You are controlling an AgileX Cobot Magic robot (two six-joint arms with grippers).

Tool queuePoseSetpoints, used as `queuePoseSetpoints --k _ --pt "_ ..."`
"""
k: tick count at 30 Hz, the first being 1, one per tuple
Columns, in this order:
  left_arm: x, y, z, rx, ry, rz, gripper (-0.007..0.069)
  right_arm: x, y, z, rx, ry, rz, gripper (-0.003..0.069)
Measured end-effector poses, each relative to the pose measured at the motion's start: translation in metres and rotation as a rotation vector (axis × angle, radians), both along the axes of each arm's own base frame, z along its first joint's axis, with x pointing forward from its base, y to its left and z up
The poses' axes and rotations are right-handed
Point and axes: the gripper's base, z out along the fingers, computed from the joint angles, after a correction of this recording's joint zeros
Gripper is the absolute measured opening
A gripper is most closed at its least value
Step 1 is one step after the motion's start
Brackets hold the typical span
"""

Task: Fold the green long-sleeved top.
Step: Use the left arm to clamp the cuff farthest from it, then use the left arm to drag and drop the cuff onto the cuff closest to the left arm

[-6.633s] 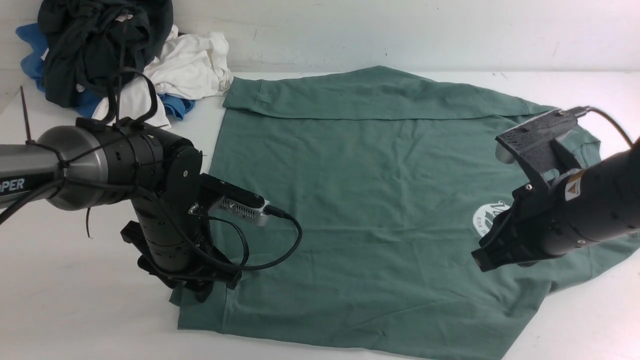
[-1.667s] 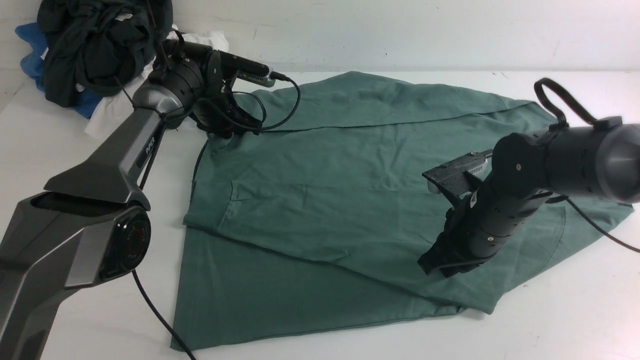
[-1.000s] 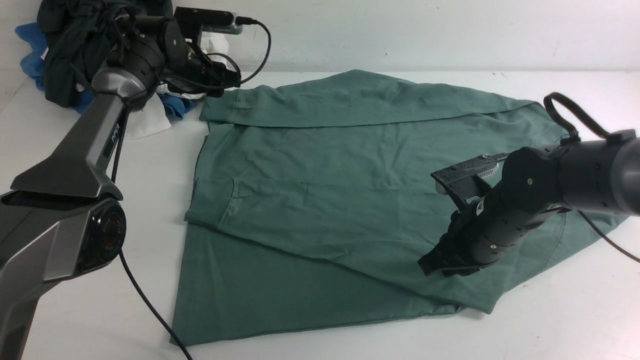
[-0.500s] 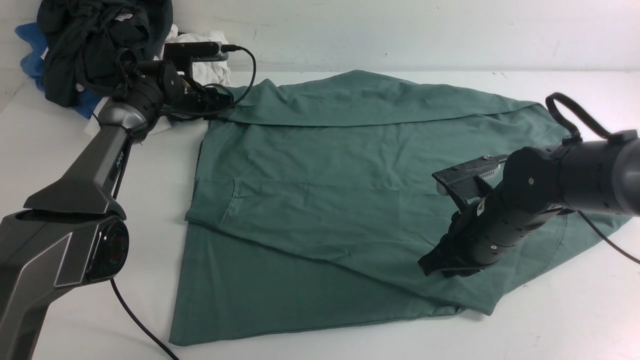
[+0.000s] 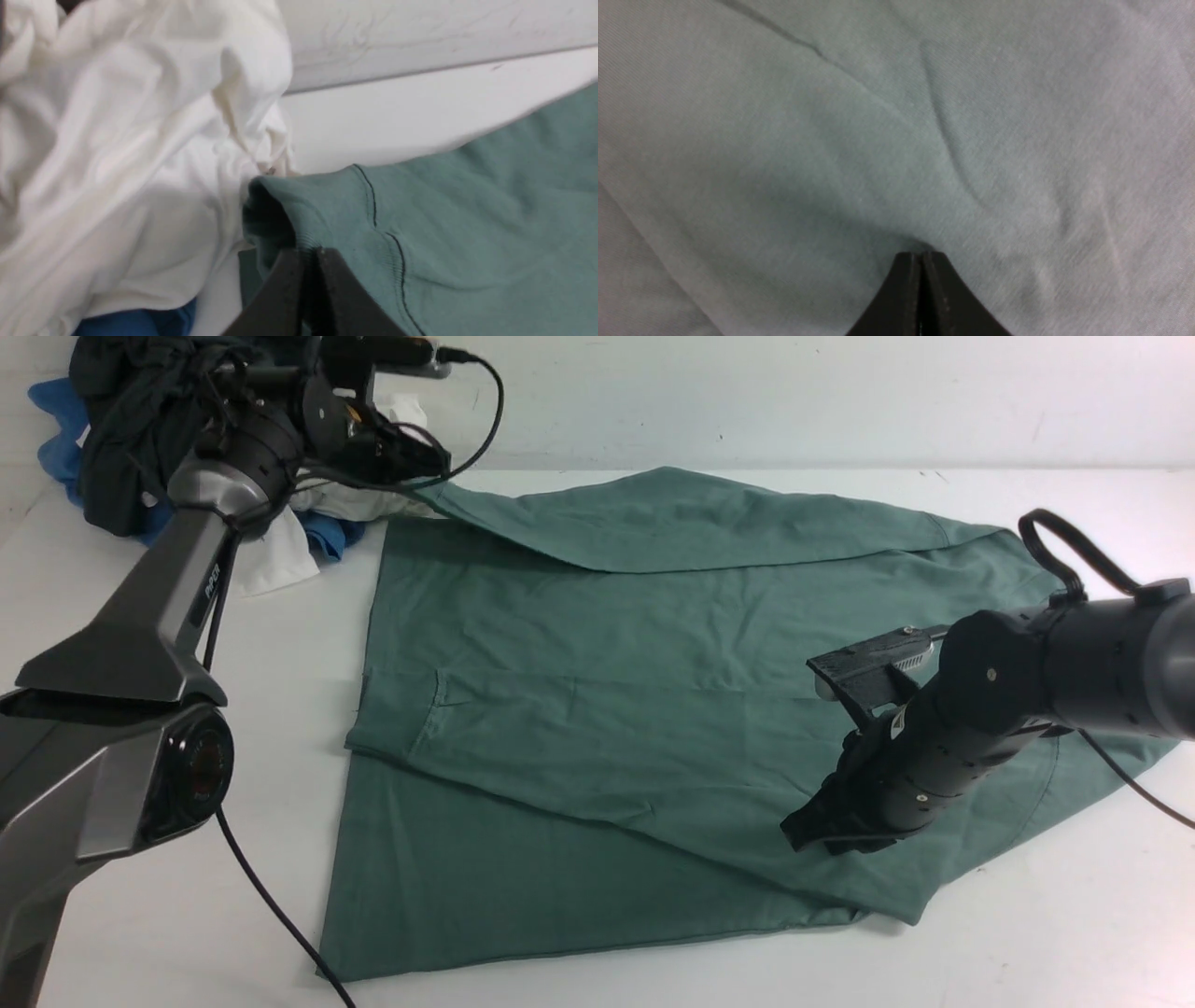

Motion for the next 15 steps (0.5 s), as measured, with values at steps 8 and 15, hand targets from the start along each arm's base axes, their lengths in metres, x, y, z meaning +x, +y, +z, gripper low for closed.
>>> queuePoseSetpoints --k 8,15 --pt "-0.042 -0.022 0.067 0.028 0.145 -0.075 0.0002 0.001 -0.001 0.000 -0.014 -0.013 0.014 -0.0003" --pt "-0.097 -0.024 0.165 0.026 0.090 -0.111 0.0002 0.004 0.000 0.007 -0.021 0.003 0.024 -0.0003"
